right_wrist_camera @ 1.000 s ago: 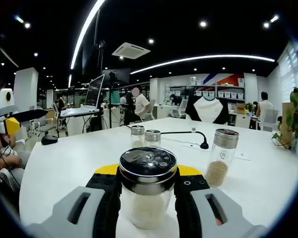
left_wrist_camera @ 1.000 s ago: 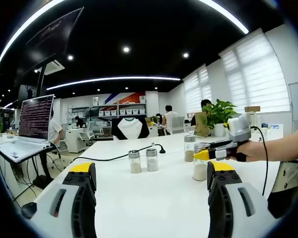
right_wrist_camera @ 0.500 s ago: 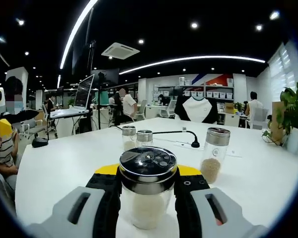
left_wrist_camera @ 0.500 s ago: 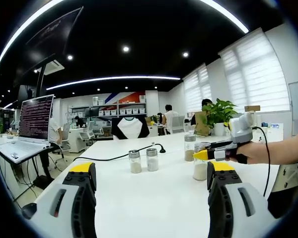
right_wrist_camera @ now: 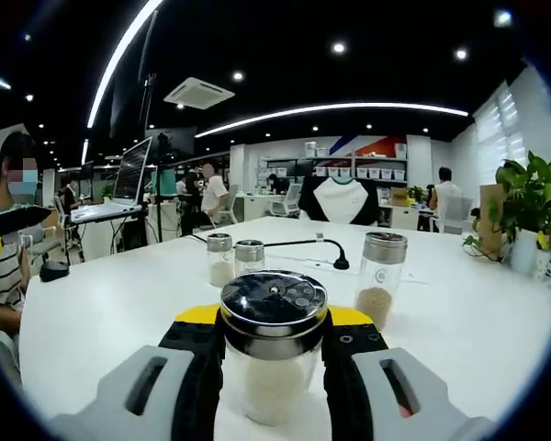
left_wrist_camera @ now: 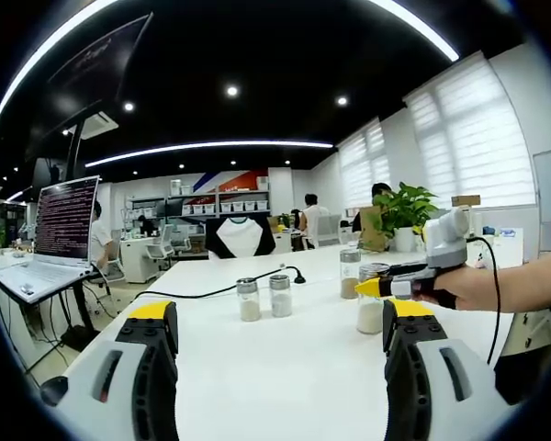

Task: Rotate the seasoning bottle until the label or dispensing opening points toward the visible target arrow and the bottle remains upright within the marked orientation range

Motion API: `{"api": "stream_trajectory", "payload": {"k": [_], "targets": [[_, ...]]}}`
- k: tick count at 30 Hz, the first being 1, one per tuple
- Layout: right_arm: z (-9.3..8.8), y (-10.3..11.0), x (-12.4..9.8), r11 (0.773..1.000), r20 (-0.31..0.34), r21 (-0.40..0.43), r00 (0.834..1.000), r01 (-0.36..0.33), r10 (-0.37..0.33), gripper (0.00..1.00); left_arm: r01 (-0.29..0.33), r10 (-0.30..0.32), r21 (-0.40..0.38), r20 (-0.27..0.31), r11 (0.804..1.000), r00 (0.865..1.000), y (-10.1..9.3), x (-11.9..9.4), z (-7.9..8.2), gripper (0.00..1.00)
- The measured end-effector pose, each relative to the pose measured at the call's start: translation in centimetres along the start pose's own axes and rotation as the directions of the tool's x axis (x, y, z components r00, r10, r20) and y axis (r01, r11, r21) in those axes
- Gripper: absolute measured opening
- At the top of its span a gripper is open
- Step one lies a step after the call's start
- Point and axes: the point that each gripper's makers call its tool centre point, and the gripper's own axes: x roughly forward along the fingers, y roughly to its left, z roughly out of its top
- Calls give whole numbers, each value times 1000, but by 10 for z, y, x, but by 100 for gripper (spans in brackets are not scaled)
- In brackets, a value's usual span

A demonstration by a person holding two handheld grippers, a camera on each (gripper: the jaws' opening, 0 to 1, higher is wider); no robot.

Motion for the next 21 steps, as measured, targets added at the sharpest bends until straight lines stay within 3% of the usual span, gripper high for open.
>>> {"api": "stream_trajectory", "payload": {"k": [2, 21], "targets": [[-1, -2, 1, 1000, 5, 5, 1000, 22, -22, 40, 0, 0, -28, 15, 1000, 1000, 1, 0, 2, 98], [-3, -7, 0, 990, -18, 29, 990, 140, -140, 40, 23, -24, -20, -6, 1000, 1000, -7, -2, -4, 98]]}}
